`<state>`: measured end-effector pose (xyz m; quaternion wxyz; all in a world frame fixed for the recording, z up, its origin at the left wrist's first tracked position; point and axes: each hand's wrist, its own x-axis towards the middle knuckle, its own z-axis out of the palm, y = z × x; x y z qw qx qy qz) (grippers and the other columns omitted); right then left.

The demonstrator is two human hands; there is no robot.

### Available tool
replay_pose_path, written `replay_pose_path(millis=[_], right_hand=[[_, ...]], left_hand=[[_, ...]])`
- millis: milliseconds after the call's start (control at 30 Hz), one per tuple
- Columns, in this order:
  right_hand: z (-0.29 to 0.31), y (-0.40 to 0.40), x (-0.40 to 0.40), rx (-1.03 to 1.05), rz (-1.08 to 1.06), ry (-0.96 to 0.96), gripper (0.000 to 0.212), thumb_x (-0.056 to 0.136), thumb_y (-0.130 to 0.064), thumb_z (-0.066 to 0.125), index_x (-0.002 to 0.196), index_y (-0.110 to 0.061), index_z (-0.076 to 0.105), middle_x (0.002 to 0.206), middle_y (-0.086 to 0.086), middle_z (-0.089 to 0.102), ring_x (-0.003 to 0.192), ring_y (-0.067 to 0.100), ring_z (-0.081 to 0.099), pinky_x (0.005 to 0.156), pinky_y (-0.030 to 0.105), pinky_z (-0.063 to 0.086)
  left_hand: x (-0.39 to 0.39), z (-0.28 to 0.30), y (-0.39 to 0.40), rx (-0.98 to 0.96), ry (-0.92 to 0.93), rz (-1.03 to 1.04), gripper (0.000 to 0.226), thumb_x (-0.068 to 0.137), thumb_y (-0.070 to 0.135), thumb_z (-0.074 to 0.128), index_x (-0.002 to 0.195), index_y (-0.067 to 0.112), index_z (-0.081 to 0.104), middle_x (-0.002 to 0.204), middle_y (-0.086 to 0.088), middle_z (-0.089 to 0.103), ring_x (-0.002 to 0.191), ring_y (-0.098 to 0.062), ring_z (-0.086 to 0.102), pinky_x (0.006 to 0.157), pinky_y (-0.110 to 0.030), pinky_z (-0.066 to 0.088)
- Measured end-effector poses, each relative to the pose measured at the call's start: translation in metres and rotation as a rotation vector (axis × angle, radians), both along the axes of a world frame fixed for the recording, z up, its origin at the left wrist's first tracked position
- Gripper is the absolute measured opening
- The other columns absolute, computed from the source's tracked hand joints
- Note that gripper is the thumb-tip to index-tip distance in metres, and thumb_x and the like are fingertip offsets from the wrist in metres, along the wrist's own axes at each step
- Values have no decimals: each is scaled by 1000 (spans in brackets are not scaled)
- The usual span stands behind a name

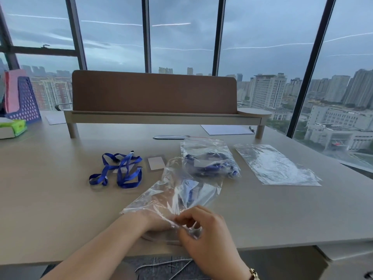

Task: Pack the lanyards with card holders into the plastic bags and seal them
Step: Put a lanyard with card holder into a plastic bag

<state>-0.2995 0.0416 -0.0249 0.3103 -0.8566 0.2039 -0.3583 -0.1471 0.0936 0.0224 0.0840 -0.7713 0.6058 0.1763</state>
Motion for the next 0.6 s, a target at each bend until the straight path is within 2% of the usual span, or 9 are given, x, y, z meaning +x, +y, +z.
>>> replay_pose_path(millis=[33,67,100,133,233,333,400,500,600], right_hand=[[0,0,0,-8,-10,2,17,73,-23,69,86,-32,73,84,-17,66,80,6,62,66,12,46],[-1,0,0,-22,-16,2,14,72,-23,70,84,-31,72,85,-16,66,80,6,62,66,12,47],[-1,0,0,-33,-21,2,14,72,-22,71,83,-30,71,85,-17,66,80,5,62,66,12,47],[-1,1,0,-36,-24,0,13,72,-22,73,82,-30,71,84,-17,66,81,4,62,66,11,46],[1,4,-1,-28,-43,25,12,73,-35,72,85,-33,73,81,-21,65,84,2,61,66,13,49],[4,4,-3,-10,-73,70,18,74,-32,74,92,-33,73,83,-23,64,89,1,59,71,15,49],[9,3,-4,6,-105,91,21,73,-30,76,93,-36,71,84,-23,63,89,0,58,70,12,46],[22,1,-2,54,-149,101,23,71,-33,78,90,-39,66,89,-20,64,71,3,59,64,16,50],[43,-1,-2,127,-150,51,23,74,-26,80,89,-36,66,93,-16,68,59,3,65,61,23,54]], left_hand=[[-6,-1,7,-87,74,67,32,106,37,33,126,24,54,141,-13,51,125,-23,49,94,-23,33],[-8,-5,10,-66,60,73,23,105,35,33,99,33,55,122,-9,59,105,-22,53,88,-25,36],[-11,-1,19,-109,71,78,28,105,30,31,81,32,45,107,-5,59,91,-19,50,82,-27,37],[-9,-7,22,-93,12,35,32,105,24,28,74,30,37,97,-2,54,85,-18,46,78,-28,35],[-6,-13,40,-84,-60,-23,20,104,13,28,93,21,43,98,-7,53,88,-25,51,78,-33,39],[4,-14,54,-82,1,8,31,102,16,26,110,9,55,110,-14,62,99,-30,58,94,-43,47],[8,-12,61,-80,11,-23,37,103,26,22,108,15,57,110,-7,64,100,-26,60,96,-46,47],[2,9,68,-130,33,-47,39,105,47,22,98,23,53,102,4,60,96,-16,56,92,-34,42],[0,29,70,-275,27,-84,53,97,65,19,110,30,56,116,11,61,111,-10,53,103,-35,40]])
